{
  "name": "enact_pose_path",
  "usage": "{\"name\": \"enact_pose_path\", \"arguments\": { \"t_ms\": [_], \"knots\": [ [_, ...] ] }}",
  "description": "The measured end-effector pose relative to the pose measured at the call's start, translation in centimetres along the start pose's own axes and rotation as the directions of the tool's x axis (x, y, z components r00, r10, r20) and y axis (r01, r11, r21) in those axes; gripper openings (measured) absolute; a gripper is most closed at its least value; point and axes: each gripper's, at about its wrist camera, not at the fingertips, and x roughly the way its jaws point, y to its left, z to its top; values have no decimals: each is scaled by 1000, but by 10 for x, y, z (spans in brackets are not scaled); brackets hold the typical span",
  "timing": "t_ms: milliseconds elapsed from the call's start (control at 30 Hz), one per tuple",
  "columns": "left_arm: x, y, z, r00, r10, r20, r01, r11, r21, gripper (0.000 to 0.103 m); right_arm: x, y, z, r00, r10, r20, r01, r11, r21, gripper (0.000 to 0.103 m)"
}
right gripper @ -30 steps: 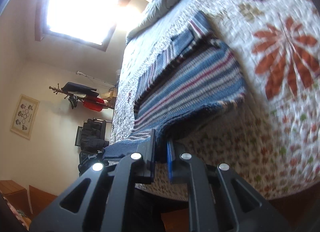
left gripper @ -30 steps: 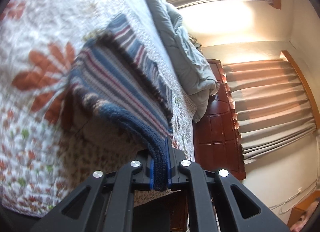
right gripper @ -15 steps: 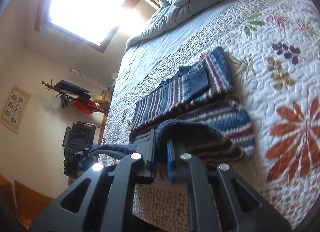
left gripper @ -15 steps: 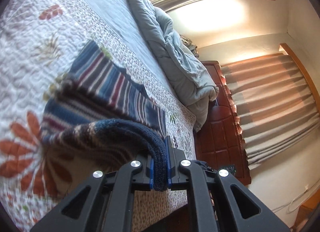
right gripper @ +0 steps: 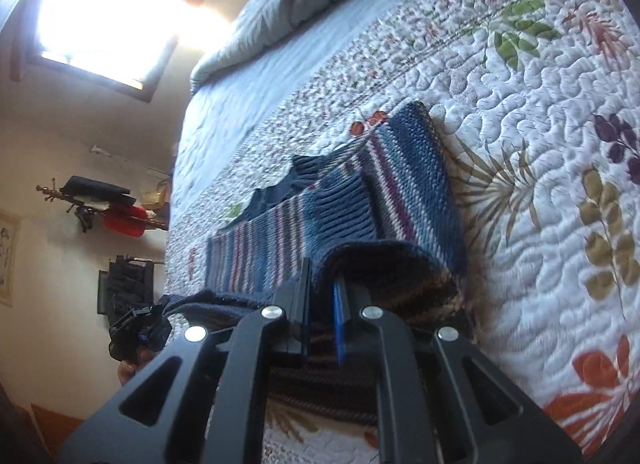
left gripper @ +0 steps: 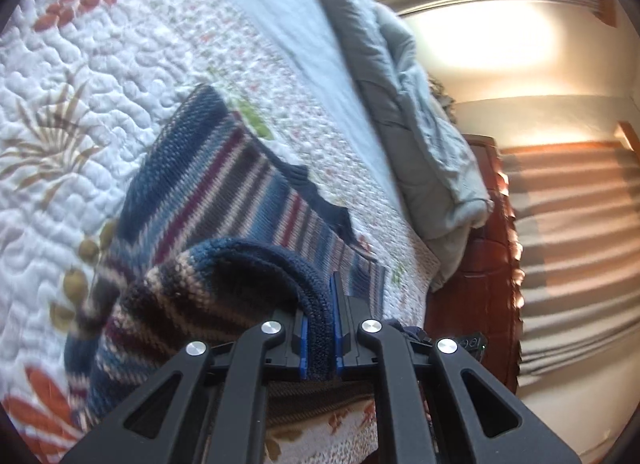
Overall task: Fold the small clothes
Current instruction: 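Lay the hem on the sweater and open both grippers, then grasp the folded edge of the sweater with both grippers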
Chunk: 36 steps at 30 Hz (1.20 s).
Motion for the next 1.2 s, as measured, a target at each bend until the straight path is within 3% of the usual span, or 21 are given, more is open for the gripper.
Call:
{"name": "enact_pose_path", "arguments": {
  "t_ms": [200, 267, 333, 367, 600, 667, 800, 1000, 1133, 1167, 1200],
  "knots": [
    [32, 24, 23, 998, 48, -33, -49, 998, -30, 11, 38, -18, 23, 999, -22, -44, 23, 1000, 12, 13],
    [37, 25, 25, 997, 49, -52, -50, 999, -21, 27, 45, -23, 25, 997, -11, -74, 11, 1000, 7, 20],
    [35, 25, 26, 998, 45, -53, -46, 999, -9, 44, 46, -26, 27, 997, -1, -79, 1, 1000, 0, 41],
    [33, 24, 26, 998, 49, -48, -48, 999, 4, 46, 45, -26, 27, 997, 2, -76, -3, 1000, -10, 43],
    [14, 0, 31, 994, 105, -15, -101, 984, 150, 52, 23, -27, 38, 998, 21, -56, -25, 997, -79, 43],
    [17, -8, 37, 990, 141, -14, -135, 969, 206, 58, 20, -26, 42, 998, 8, -60, -14, 995, -103, 43],
    [34, -15, 49, 969, 246, -26, -226, 926, 303, 59, 29, -25, 46, 996, -30, -90, 17, 990, -143, 43],
    [77, 1, 58, 913, 388, -127, -321, 875, 361, 60, 55, -30, 53, 990, -78, -115, 59, 985, -160, 43],
    [82, -2, 56, 908, 392, -146, -301, 855, 424, 60, 68, -30, 53, 987, -95, -132, 70, 981, -183, 43],
    [82, -2, 55, 906, 398, -143, -304, 848, 434, 55, 69, -29, 51, 986, -98, -134, 71, 978, -195, 42],
    [82, -2, 55, 903, 407, -138, -311, 841, 442, 48, 68, -27, 50, 986, -100, -133, 71, 975, -212, 34]
  ]
}}
